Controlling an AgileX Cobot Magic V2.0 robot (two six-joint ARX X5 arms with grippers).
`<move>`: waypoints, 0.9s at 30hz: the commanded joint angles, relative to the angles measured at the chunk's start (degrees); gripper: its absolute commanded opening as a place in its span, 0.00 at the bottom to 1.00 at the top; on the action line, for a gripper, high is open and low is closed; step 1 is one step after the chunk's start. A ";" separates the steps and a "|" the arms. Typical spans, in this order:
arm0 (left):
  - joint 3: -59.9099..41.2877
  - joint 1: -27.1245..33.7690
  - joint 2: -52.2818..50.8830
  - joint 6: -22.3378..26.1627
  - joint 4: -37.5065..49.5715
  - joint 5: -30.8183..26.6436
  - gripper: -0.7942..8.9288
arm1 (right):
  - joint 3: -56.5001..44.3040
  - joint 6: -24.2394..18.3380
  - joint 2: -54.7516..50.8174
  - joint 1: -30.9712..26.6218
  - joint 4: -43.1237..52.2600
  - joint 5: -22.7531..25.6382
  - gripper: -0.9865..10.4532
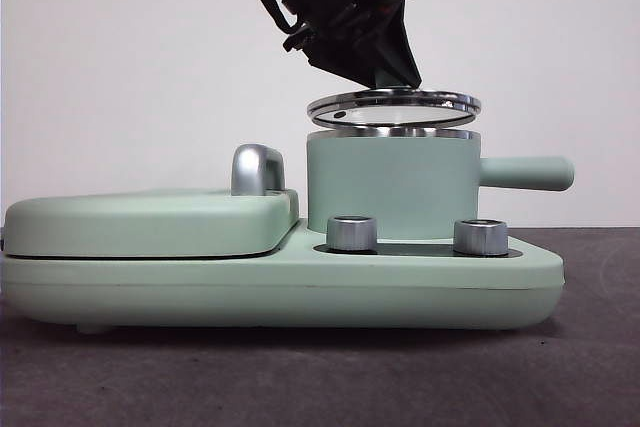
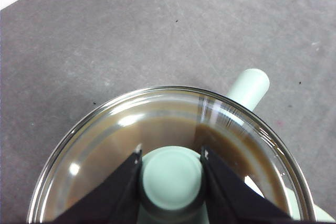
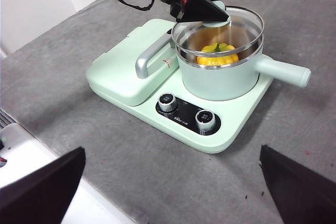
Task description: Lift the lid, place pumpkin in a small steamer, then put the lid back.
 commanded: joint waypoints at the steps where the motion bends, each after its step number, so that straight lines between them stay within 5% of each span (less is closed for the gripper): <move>1: 1.70 -0.61 1.25 1.66 1.44 0.02 0.13 | 0.37 0.83 0.15 0.35 0.55 0.02 0.55; 10: 1.70 -0.55 1.79 5.25 1.40 0.04 0.13 | 0.37 1.90 0.15 0.35 0.52 0.17 0.55; 27: 1.70 -0.46 1.84 4.83 1.14 2.01 0.13 | 0.37 2.14 0.15 0.35 0.55 0.44 0.55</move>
